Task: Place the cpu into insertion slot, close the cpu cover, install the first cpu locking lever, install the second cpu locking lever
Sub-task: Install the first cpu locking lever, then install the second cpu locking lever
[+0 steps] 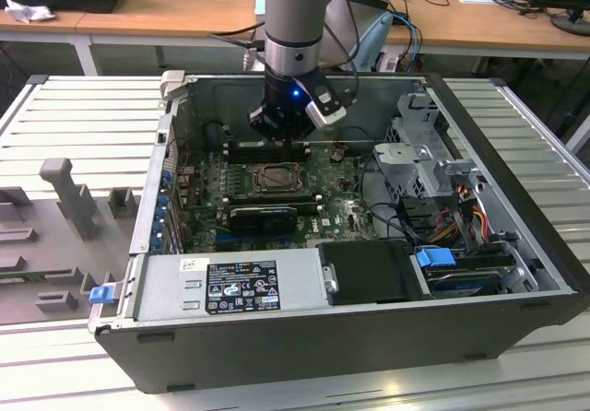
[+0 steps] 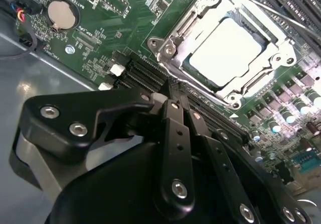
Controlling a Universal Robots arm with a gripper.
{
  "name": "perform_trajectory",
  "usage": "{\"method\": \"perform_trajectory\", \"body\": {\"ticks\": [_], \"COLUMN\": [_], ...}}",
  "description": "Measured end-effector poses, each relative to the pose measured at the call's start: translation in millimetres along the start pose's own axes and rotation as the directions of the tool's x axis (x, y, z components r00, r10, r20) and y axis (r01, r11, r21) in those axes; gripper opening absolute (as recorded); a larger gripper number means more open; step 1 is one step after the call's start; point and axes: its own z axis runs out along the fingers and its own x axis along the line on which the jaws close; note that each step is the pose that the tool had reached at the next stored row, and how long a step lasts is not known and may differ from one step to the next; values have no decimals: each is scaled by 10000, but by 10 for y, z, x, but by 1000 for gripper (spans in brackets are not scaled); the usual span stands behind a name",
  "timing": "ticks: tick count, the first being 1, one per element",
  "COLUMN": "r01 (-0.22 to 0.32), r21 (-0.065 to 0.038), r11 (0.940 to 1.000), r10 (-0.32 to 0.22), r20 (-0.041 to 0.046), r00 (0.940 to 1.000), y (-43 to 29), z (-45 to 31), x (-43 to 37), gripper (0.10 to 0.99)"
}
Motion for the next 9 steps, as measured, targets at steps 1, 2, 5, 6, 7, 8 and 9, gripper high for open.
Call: {"method": "perform_trajectory", "body": {"ticks": [1,2,5,6,7,8,9], "r01": [-1,-1,-1,0,0,0,-1], "r21": [0,0,-1,1,1,1,1], "r11": [10000,10000,10000,10000,10000,10000,10000], "r10": [1,1,1,0,0,0,1], "r20": [0,0,1,-1,0,-1,0], "r00": [10000,10000,10000,10000,10000,10000,10000], "y": [-6,-10,-24,-31,-35,-39,-50], "z": [0,-1,-2,-3,-3,-4,-5], "x": [1,1,3,3,4,4,5], "gripper": [106,106,106,106,106,106,106]}}
